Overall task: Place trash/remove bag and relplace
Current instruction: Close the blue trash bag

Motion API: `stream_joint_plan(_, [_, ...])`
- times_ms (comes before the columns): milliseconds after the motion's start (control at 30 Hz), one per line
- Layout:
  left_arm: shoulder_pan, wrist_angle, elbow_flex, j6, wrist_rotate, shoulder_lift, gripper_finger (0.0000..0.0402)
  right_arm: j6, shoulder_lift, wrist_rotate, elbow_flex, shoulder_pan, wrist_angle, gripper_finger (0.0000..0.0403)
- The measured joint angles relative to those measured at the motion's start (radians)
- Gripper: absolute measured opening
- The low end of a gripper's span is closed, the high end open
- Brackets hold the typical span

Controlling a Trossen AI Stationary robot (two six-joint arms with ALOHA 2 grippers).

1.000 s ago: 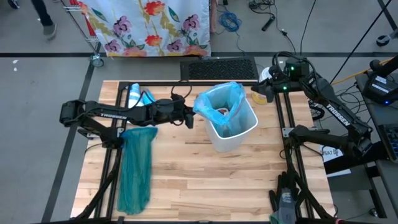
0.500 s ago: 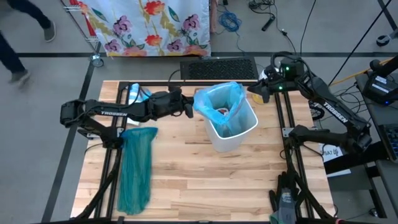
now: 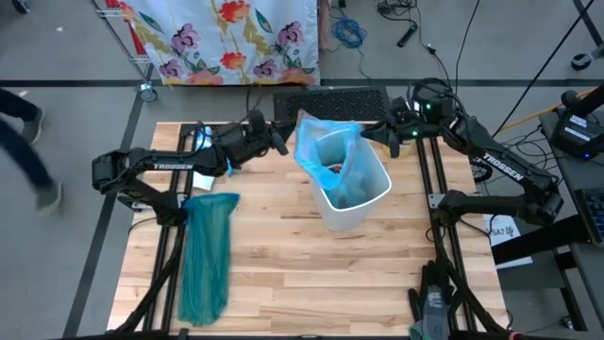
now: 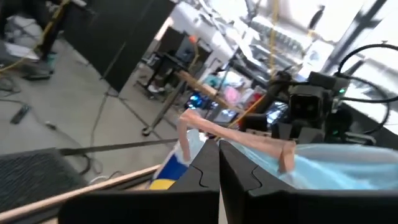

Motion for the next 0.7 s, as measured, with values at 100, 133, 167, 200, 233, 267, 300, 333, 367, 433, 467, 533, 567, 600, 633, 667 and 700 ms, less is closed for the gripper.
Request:
stream_joint_plan(100, [0.008, -0.001, 0.038, 0.001, 0.042, 0.000, 0.0000, 0.022, 0.001, -0.002, 0.000, 0.030, 0.064, 0.0000])
stream_joint_plan(133, [0.009, 0.000, 0.052, 0.016, 0.058, 0.000, 0.0000, 0.024, 0.001, -0.002, 0.000, 0.041, 0.085, 0.0000])
stream_joint_plan(167, [0.010, 0.001, 0.064, 0.035, 0.074, 0.000, 0.0000, 0.024, 0.001, -0.002, 0.000, 0.052, 0.105, 0.0000])
stream_joint_plan(200, [0.010, 0.000, 0.078, 0.055, 0.089, 0.000, 0.0000, 0.027, 0.001, -0.002, 0.000, 0.063, 0.124, 0.0000])
stream_joint_plan(233, [0.010, -0.001, 0.093, 0.071, 0.104, 0.000, 0.0000, 0.033, 0.001, -0.002, 0.000, 0.071, 0.143, 0.0000])
stream_joint_plan(267, [0.009, -0.002, 0.108, 0.076, 0.123, 0.000, 0.0000, 0.041, 0.001, -0.002, 0.000, 0.078, 0.156, 0.0000])
stream_joint_plan(300, [0.009, -0.002, 0.122, 0.077, 0.141, 0.000, 0.0000, 0.050, 0.001, -0.002, 0.000, 0.085, 0.168, 0.0000])
stream_joint_plan(333, [0.009, -0.007, 0.134, 0.078, 0.156, 0.000, 0.0000, 0.056, 0.001, -0.003, 0.000, 0.089, 0.172, 0.0000])
stream_joint_plan(367, [0.009, -0.016, 0.142, 0.078, 0.164, 0.000, 0.0000, 0.059, 0.001, -0.004, 0.000, 0.092, 0.169, 0.0000])
stream_joint_plan(433, [0.009, -0.055, 0.155, 0.079, 0.177, 0.000, 0.0000, 0.061, -0.003, -0.002, 0.000, 0.090, 0.142, 0.0000])
stream_joint_plan(467, [0.009, -0.093, 0.161, 0.084, 0.179, -0.003, 0.0000, 0.061, -0.006, 0.001, 0.000, 0.088, 0.124, 0.0000])
stream_joint_plan(533, [0.010, -0.206, 0.172, 0.119, 0.170, -0.029, 0.0000, 0.058, -0.018, 0.006, 0.000, 0.080, 0.093, 0.0000])
stream_joint_plan(567, [0.010, -0.268, 0.182, 0.136, 0.142, -0.044, 0.0000, 0.057, -0.026, 0.012, 0.000, 0.073, 0.077, 0.0000])
stream_joint_plan(600, [0.010, -0.320, 0.191, 0.152, 0.111, -0.062, 0.0000, 0.056, -0.038, 0.027, 0.000, 0.067, 0.059, 0.0000])
stream_joint_plan(633, [0.010, -0.373, 0.196, 0.157, 0.080, -0.086, 0.0000, 0.053, -0.051, 0.043, 0.000, 0.058, 0.040, 0.0000])
stream_joint_plan(667, [0.014, -0.421, 0.197, 0.158, 0.054, -0.109, 0.0000, 0.051, -0.066, 0.055, 0.000, 0.050, 0.023, 0.0000])
stream_joint_plan(700, [0.017, -0.461, 0.197, 0.158, 0.032, -0.129, 0.0000, 0.049, -0.082, 0.062, 0.000, 0.041, 0.007, 0.0000])
